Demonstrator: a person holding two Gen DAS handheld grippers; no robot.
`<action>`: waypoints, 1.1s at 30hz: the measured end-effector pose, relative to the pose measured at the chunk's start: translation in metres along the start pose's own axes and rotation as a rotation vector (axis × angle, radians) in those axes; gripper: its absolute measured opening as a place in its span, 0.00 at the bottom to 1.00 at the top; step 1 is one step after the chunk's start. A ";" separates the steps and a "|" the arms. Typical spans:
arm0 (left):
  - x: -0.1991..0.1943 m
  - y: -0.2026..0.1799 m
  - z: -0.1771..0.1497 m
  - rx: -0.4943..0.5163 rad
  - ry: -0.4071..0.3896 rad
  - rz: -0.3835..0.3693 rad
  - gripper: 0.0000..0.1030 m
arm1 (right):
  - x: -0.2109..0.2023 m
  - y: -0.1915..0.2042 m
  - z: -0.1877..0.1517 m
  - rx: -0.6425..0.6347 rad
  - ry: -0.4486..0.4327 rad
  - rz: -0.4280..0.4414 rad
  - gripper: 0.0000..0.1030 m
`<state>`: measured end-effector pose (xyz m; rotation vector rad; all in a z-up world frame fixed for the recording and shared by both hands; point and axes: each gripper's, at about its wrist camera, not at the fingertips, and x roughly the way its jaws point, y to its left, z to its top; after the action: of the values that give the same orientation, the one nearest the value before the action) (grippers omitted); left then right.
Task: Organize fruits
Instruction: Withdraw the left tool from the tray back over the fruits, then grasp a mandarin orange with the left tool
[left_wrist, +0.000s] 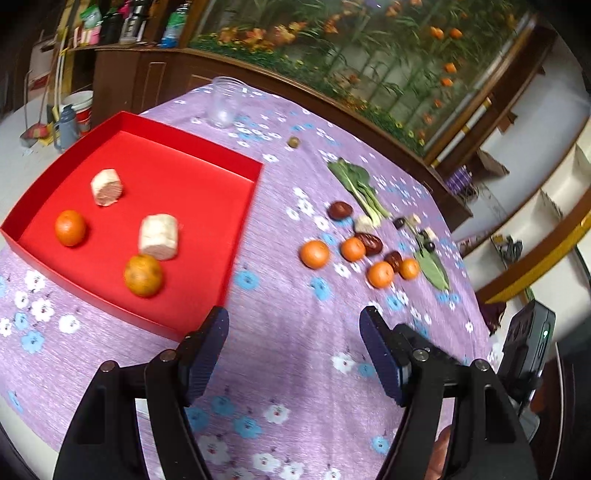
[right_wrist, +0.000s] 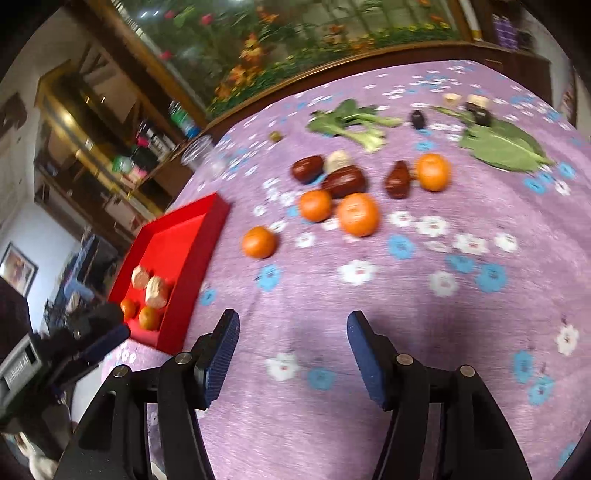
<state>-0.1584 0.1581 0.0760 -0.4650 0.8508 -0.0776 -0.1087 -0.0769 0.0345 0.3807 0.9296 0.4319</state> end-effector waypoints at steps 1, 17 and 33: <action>0.002 -0.005 -0.002 0.012 0.007 0.001 0.70 | -0.005 -0.008 0.000 0.020 -0.019 -0.001 0.66; 0.056 -0.046 -0.016 0.107 0.135 0.010 0.70 | -0.021 -0.064 0.013 0.080 -0.065 -0.038 0.66; 0.102 -0.065 0.028 0.315 0.064 0.081 0.70 | 0.014 -0.072 0.076 -0.023 -0.018 -0.115 0.66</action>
<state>-0.0629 0.0848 0.0477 -0.1329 0.9007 -0.1503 -0.0246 -0.1411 0.0313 0.3078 0.9238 0.3332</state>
